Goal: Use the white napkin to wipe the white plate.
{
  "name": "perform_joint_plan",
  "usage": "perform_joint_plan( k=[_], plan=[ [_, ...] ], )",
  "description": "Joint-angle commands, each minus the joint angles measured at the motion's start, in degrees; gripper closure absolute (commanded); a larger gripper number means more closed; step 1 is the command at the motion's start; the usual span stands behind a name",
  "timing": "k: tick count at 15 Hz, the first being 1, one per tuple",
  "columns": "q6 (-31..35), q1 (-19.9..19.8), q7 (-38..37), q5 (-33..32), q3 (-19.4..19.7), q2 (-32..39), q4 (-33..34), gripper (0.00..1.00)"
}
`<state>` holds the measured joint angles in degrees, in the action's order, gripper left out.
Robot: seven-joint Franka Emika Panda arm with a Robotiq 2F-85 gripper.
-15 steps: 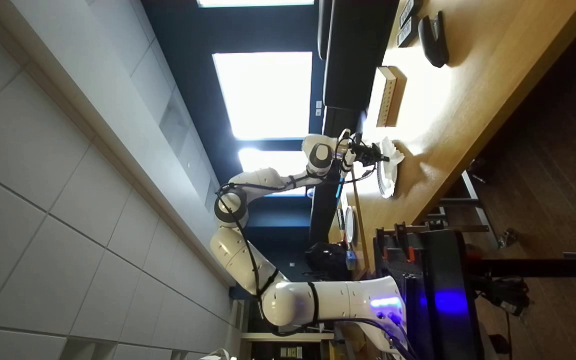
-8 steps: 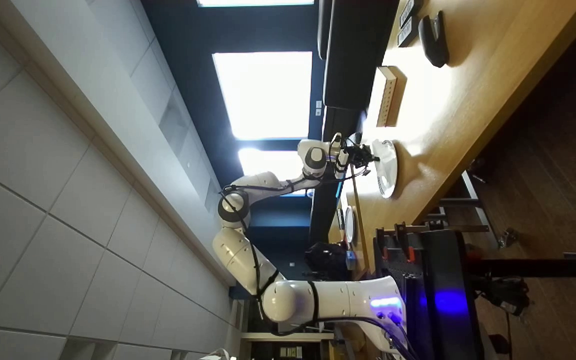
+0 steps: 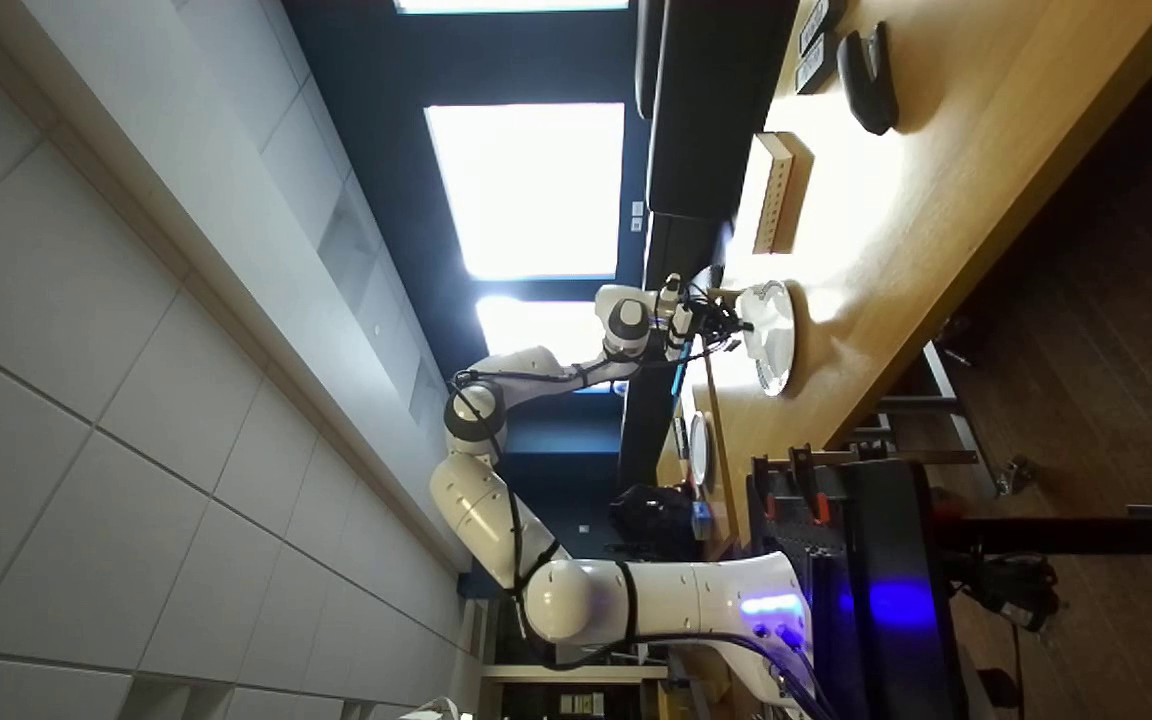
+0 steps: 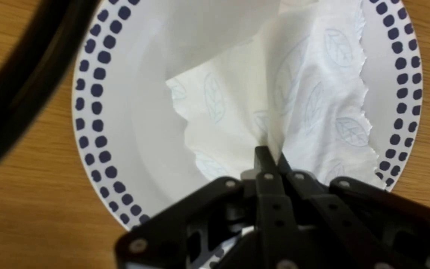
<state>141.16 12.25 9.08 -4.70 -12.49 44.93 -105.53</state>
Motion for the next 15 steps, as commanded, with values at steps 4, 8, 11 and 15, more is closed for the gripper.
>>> perform_joint_plan(
  k=[4, 8, 11, 15],
  plan=[
    [-4.8, -2.7, 1.2, 1.2, 0.0, -8.8, -0.8, 1.00],
    [-5.0, -5.2, 0.0, 1.2, 3.0, -11.1, -0.6, 1.00],
    [-4.6, -7.3, -1.0, 1.0, 6.0, -11.3, -0.7, 1.00],
    [-4.6, -10.0, -1.6, 0.7, 9.4, -10.7, -0.8, 1.00]
  ],
)
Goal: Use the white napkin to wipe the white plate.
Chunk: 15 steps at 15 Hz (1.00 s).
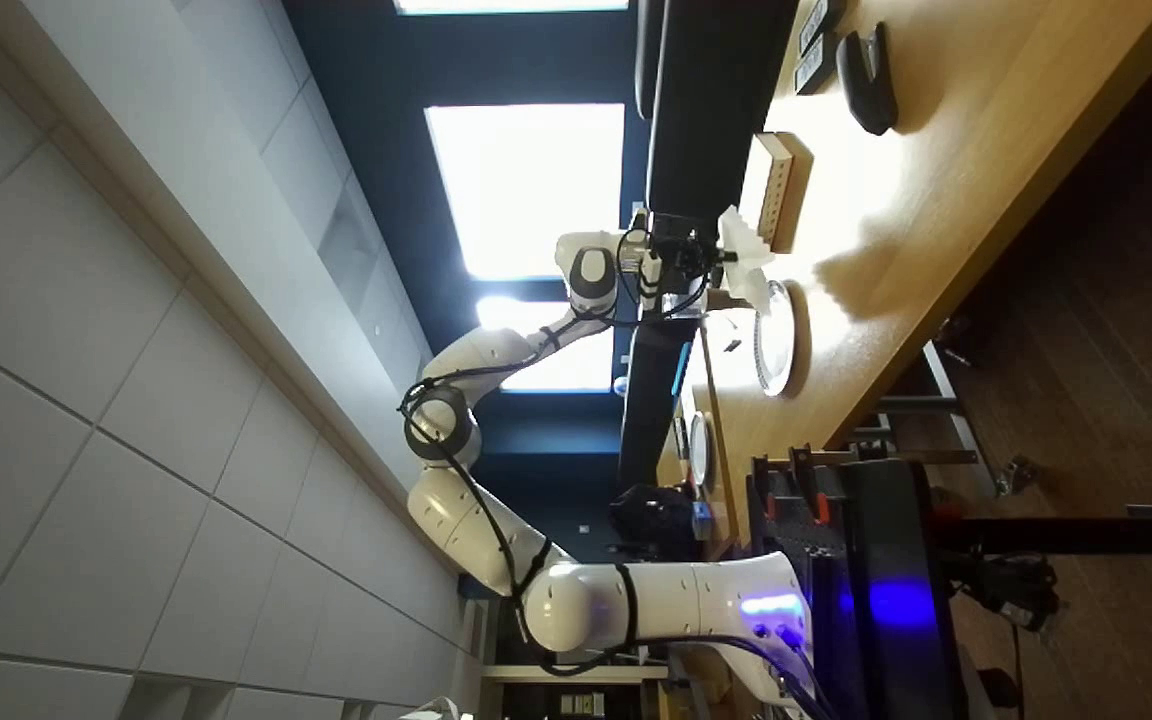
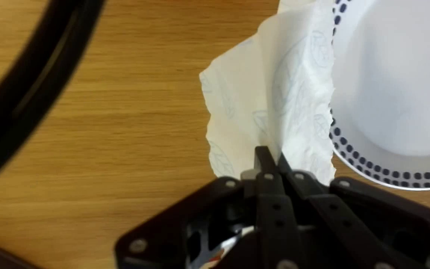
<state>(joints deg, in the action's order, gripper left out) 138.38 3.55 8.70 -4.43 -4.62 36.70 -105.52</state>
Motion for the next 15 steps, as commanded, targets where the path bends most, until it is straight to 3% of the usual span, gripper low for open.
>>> perform_joint_plan(
  k=[1, 8, 9, 10, 15],
  plan=[
    [-1.9, -1.9, -1.1, 0.6, 2.0, -2.3, -0.8, 1.00],
    [-5.0, -5.0, 0.2, 2.5, 2.0, -2.5, -1.5, 1.00],
    [-5.4, -5.1, 0.2, 2.7, 2.0, -2.7, -1.6, 0.74],
    [-5.7, -5.1, 0.2, 2.8, 1.9, -3.0, -1.8, 0.73],
    [-7.8, -4.8, 0.7, 2.2, 1.8, -5.8, -3.5, 0.38]
  ],
)
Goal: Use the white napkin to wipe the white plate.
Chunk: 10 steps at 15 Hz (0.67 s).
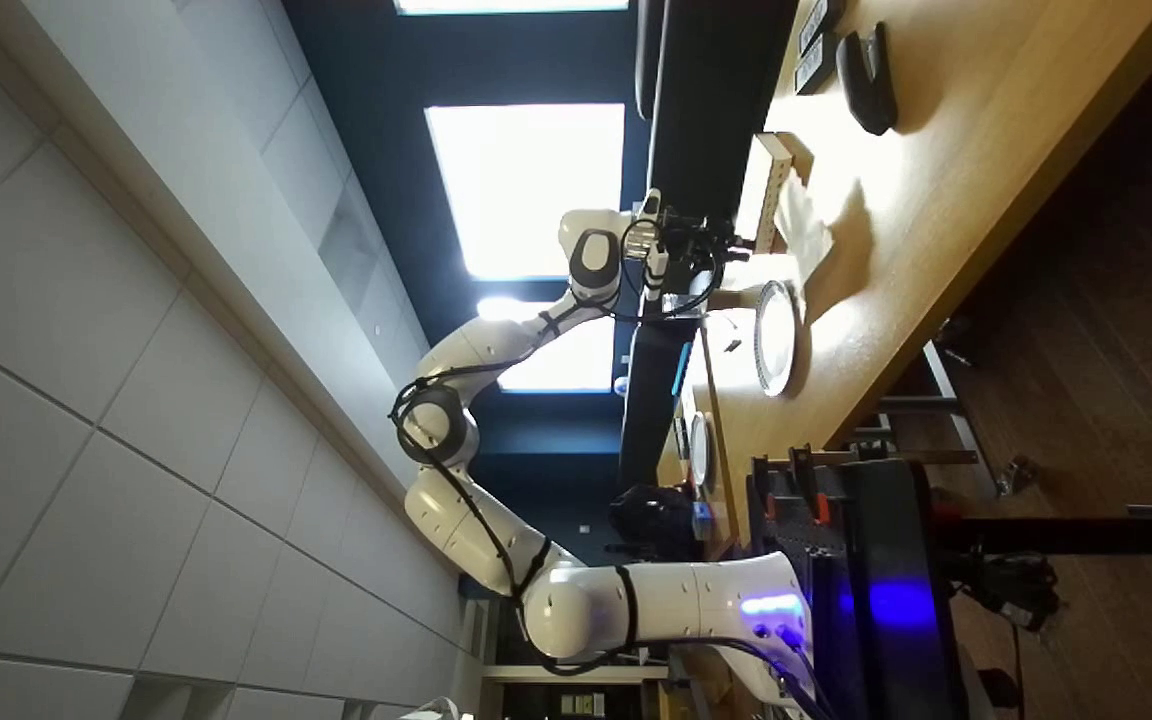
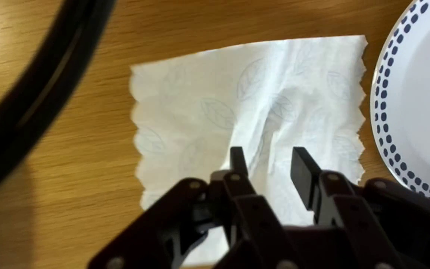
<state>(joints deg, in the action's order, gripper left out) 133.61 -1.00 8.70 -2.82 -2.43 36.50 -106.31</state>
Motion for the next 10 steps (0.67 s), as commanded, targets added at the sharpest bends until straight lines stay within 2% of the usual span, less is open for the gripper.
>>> perform_joint_plan(
  k=[1, 5, 10],
  plan=[
    [-3.4, -0.2, 0.7, 0.6, -0.5, -6.6, -3.3, 0.29],
    [-4.3, -0.1, 1.0, 0.5, -0.5, -11.7, -6.4, 0.01],
    [-7.6, -0.8, 4.1, 2.4, -1.5, -20.4, -11.8, 0.00]
  ],
)
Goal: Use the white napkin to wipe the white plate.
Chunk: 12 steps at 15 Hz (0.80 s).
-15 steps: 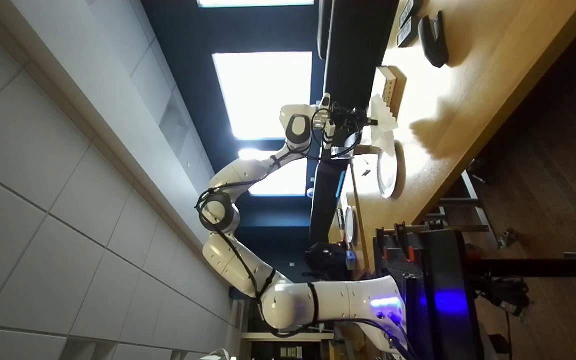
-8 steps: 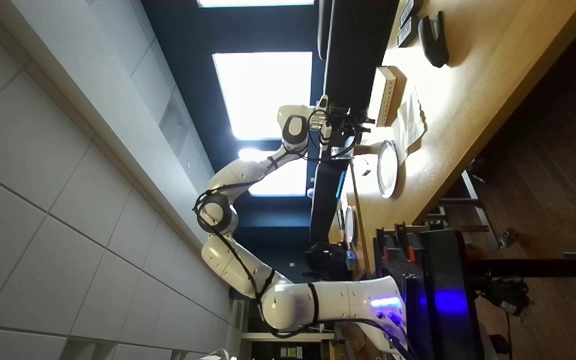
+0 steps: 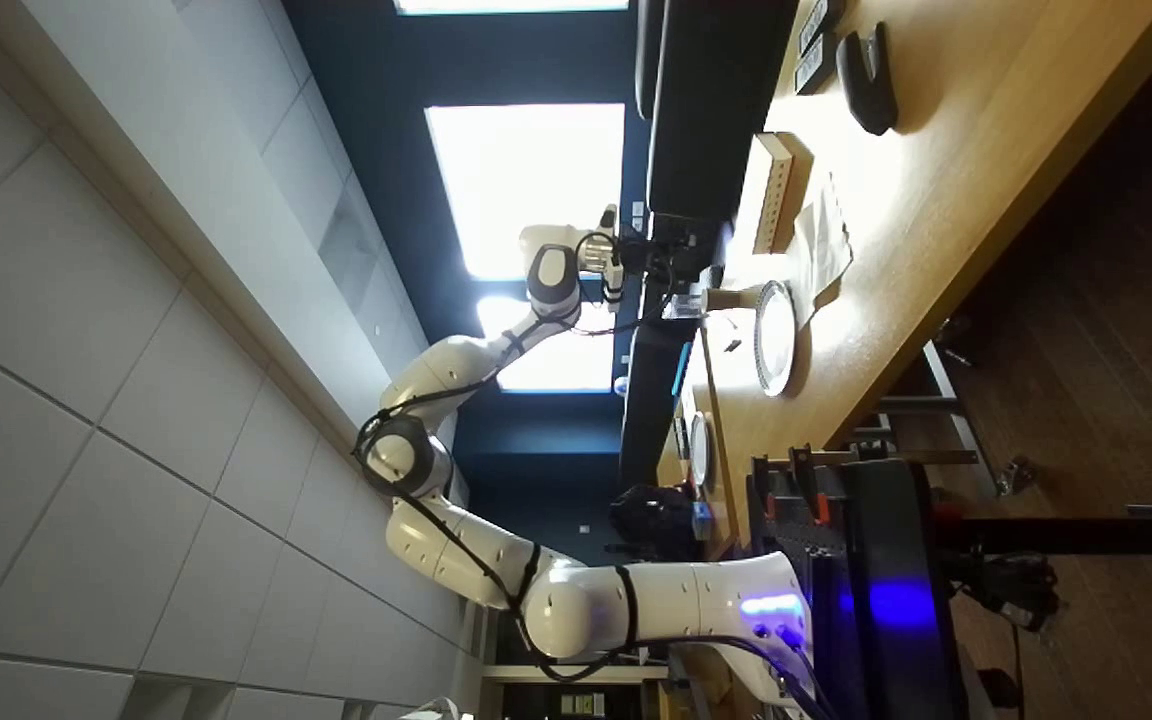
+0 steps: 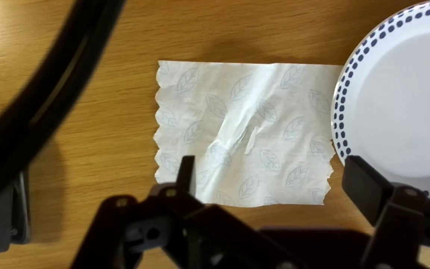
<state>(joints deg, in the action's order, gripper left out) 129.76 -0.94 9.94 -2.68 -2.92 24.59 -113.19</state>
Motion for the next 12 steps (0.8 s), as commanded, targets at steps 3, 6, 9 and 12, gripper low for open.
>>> perform_joint_plan(
  k=[3, 6, 9, 12],
  plan=[
    [-9.9, -1.3, 6.9, 6.4, -1.9, -14.1, -7.9, 0.00],
    [-16.5, -0.8, 10.2, 9.9, -1.6, -19.1, -10.6, 0.00],
    [-20.8, -0.6, 12.1, 13.8, -0.7, -23.1, -13.1, 0.00],
    [-19.1, 0.4, 11.0, 12.4, -0.3, -19.8, -12.0, 0.00]
  ],
)
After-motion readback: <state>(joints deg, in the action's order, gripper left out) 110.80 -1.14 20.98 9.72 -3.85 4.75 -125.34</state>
